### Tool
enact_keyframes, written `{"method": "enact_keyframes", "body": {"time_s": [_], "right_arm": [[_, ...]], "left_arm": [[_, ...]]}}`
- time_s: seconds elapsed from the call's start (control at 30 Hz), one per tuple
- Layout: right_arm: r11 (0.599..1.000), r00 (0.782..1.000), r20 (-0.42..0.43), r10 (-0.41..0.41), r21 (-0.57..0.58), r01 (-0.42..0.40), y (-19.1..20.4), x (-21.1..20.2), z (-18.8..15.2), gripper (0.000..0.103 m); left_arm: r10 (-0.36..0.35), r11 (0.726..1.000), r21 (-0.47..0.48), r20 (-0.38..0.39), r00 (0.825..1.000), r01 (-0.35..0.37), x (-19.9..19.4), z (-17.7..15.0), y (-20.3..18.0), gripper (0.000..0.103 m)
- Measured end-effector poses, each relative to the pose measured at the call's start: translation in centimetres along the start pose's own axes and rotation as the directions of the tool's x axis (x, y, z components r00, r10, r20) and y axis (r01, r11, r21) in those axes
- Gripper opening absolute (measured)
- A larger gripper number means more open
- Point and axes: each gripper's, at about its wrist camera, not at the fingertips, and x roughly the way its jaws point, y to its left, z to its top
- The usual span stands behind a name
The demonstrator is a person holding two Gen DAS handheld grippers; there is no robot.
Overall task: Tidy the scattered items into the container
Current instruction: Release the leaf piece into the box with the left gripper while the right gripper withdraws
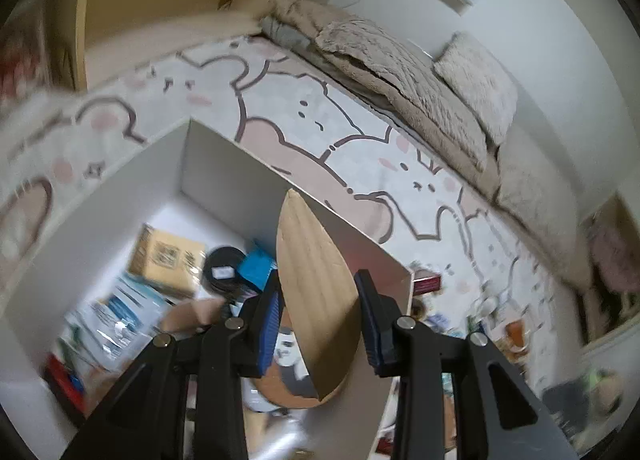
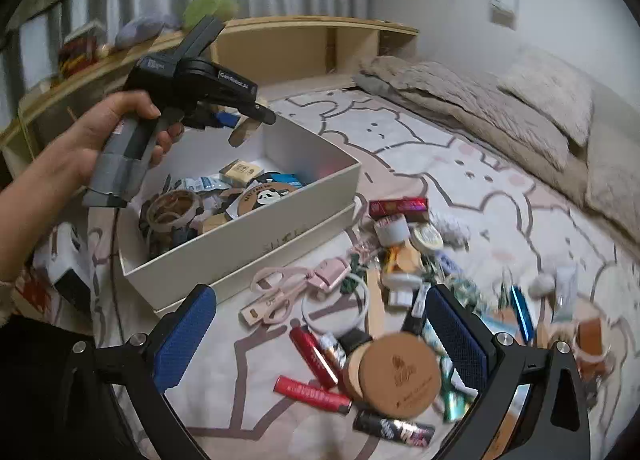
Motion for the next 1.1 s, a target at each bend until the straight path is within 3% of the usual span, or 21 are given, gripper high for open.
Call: {"method": "enact_keyframes", "body": {"time_s": [0.27, 0.43, 0.73, 0.97, 1.03, 1.1], "right_arm": [[0.998, 0.999, 0.040, -0.009, 0.056, 0.007, -2.1, -3.7, -1.3, 0.103], [0.994, 1.000, 0.016, -0.022, 0.103, 0.020, -4.2, -4.5, -3.4, 0.103], [0.979, 0.999, 0.017, -0.046, 0.202, 0.041, -7.7, -6.6, -5.9, 0.103], [0.964, 0.999, 0.013, -0.052, 0.261, 0.046, -9.2, -7.3, -7.2, 0.103], [0.964, 0.999, 0.009, -0.047, 0.262, 0.043, -9.2, -7.3, -7.5, 0.103], [0.963, 0.999, 0.009, -0.039, 0.269, 0.035, -9.3, -7.5, -7.7, 0.103]], "left_arm": [[-0.018, 0.983, -0.181, -0.029, 0.999, 0.013, 3.2, -0.2, 1.3, 0.035], [0.000, 0.961, -0.277, -0.025, 1.000, -0.007, 4.8, -0.8, 2.4, 0.035], [-0.059, 0.895, -0.445, -0.016, 0.998, 0.046, 7.9, -1.8, 4.3, 0.035], [-0.131, 0.809, -0.571, 0.061, 0.989, 0.142, 8.2, -2.3, 6.3, 0.036], [-0.177, 0.766, -0.609, 0.106, 0.979, 0.204, 8.1, -2.5, 7.0, 0.062], [-0.201, 0.722, -0.643, 0.156, 0.967, 0.254, 7.7, -2.7, 7.5, 0.101]]}}
